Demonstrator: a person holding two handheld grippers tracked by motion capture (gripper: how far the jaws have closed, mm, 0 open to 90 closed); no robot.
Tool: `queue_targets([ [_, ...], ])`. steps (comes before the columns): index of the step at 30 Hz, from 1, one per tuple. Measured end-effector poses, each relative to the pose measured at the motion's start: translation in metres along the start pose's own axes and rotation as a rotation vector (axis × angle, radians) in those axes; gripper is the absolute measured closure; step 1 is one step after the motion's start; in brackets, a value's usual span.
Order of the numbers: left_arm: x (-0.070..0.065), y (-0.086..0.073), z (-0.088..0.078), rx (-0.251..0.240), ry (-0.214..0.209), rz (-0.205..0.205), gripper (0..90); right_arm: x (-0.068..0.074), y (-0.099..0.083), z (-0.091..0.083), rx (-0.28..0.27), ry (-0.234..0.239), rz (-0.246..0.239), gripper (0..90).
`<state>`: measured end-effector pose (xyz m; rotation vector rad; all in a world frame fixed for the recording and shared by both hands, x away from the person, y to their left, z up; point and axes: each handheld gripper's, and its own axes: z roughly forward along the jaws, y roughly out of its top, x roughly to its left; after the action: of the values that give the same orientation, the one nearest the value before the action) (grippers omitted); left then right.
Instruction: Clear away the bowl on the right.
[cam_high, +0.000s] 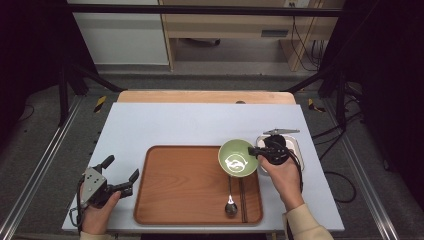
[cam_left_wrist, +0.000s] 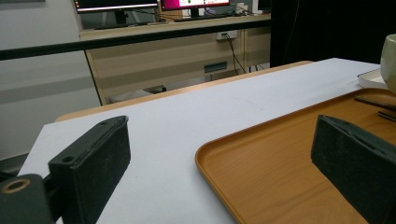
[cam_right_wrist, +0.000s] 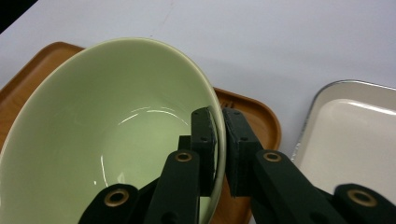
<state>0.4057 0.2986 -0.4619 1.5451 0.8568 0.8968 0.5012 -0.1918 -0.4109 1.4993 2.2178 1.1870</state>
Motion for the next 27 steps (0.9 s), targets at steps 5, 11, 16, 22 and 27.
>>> queue_targets([
  [5,0.000,0.000,0.000,0.000,0.000,0.000,4.3,0.009,-0.001,0.006,0.014,0.017,-0.014,83.8],
  [11,0.000,0.000,0.000,0.001,0.000,0.001,4.3,0.017,-0.001,0.012,0.028,0.038,-0.030,83.9],
  [16,0.000,0.000,0.000,0.000,0.001,0.001,4.3,0.023,-0.002,0.016,0.039,0.056,-0.039,83.9],
  [22,0.000,0.000,0.000,-0.007,0.001,-0.001,4.3,0.031,-0.003,0.021,0.052,0.074,-0.052,83.9],
  [27,0.001,0.001,-0.001,-0.013,0.002,-0.002,4.3,0.036,-0.004,0.024,0.061,0.089,-0.064,83.9],
])
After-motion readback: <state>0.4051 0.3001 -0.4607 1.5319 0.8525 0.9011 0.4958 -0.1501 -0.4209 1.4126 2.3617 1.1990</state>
